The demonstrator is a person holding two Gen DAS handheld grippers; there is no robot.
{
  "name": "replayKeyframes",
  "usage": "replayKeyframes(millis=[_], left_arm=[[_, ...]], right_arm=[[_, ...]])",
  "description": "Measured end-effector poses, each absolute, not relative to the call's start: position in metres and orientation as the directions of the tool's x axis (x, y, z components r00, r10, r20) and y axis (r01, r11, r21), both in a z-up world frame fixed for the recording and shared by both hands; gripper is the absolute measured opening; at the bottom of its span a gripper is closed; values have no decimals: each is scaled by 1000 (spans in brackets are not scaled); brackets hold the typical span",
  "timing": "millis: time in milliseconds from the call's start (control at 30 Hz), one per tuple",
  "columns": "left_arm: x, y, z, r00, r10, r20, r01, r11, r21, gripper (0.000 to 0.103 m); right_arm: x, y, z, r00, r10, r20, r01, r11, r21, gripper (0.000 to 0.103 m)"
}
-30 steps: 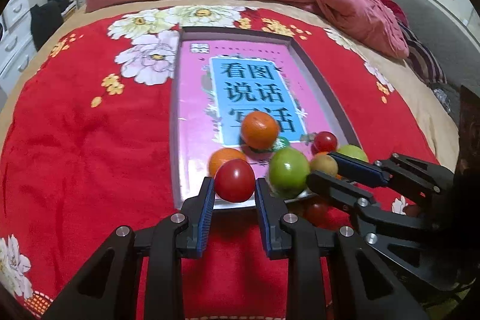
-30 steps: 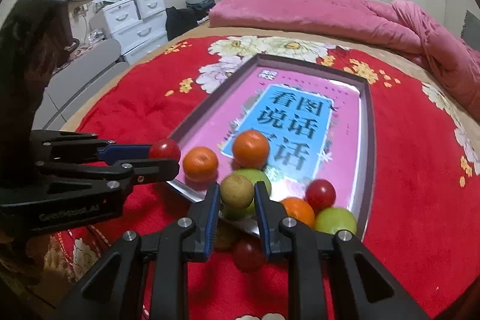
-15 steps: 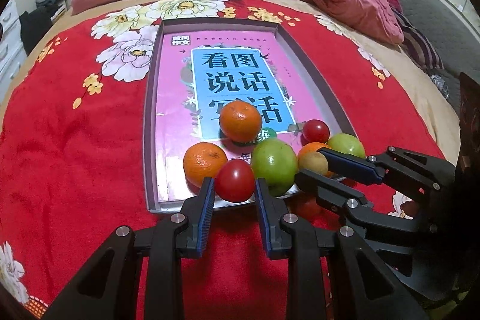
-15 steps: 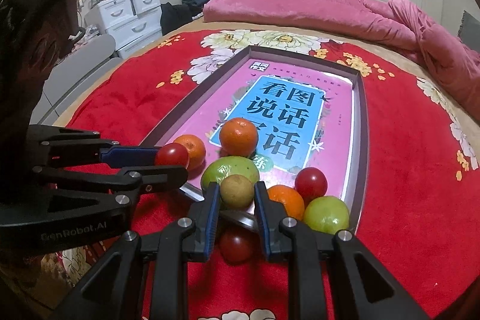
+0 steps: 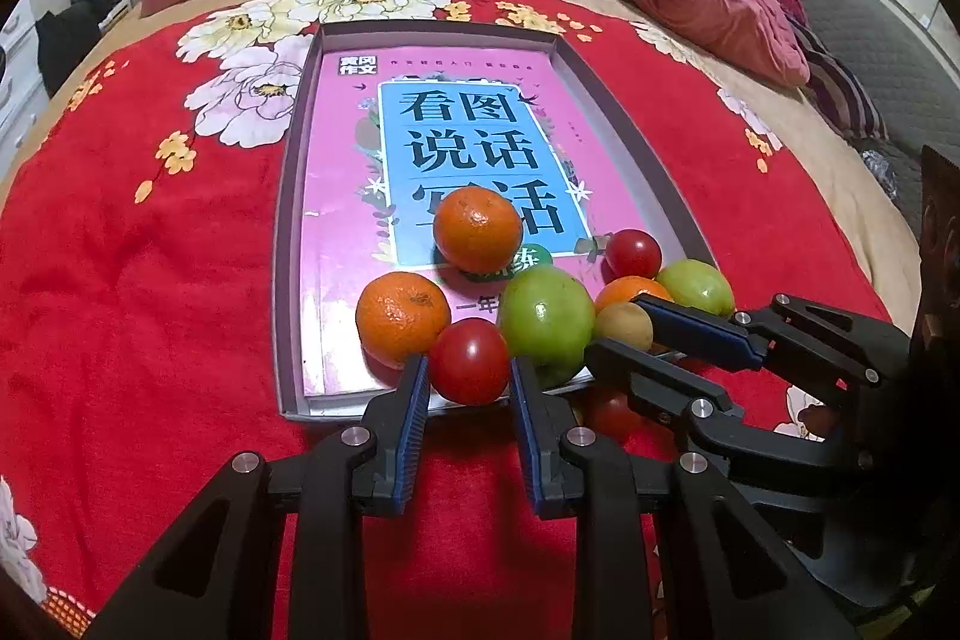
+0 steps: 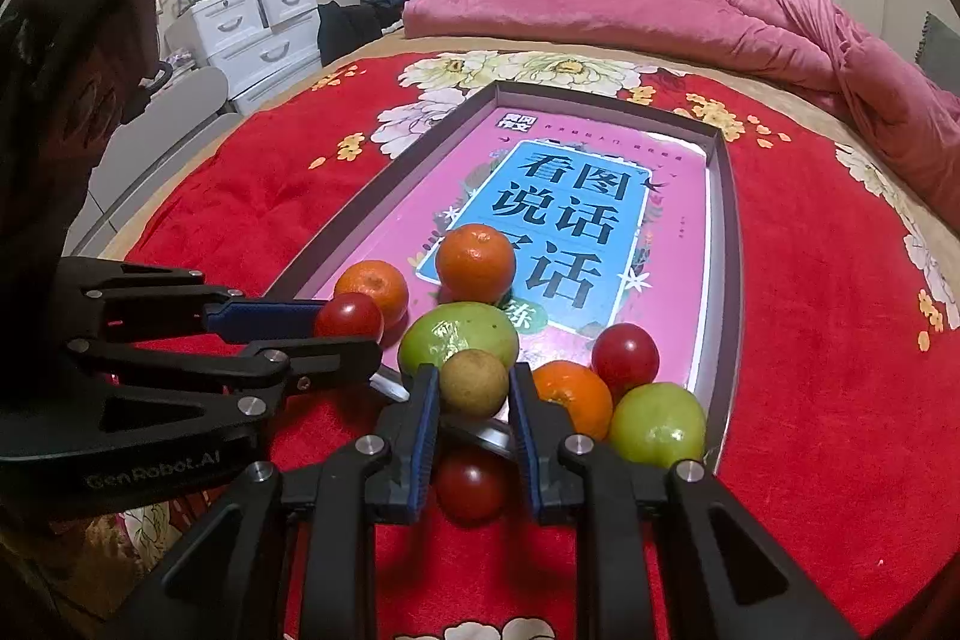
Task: Organize fruits
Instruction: 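Lift and carry the cherry tomato and small fruit over the tray with both tools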
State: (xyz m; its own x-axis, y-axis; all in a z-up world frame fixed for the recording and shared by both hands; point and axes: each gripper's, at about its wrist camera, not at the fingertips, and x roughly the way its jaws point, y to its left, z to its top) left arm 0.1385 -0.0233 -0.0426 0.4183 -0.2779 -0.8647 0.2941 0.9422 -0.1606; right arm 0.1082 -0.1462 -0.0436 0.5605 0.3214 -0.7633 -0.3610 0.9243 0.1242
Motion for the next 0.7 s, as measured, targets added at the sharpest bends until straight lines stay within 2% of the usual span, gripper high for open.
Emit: replayKeyframes(millis=[700], left_arm=[[141, -19, -45, 421, -268, -866, 273, 949, -161, 28]], right_arm=[[105, -151, -42, 558, 326, -763, -344, 928, 145, 24]])
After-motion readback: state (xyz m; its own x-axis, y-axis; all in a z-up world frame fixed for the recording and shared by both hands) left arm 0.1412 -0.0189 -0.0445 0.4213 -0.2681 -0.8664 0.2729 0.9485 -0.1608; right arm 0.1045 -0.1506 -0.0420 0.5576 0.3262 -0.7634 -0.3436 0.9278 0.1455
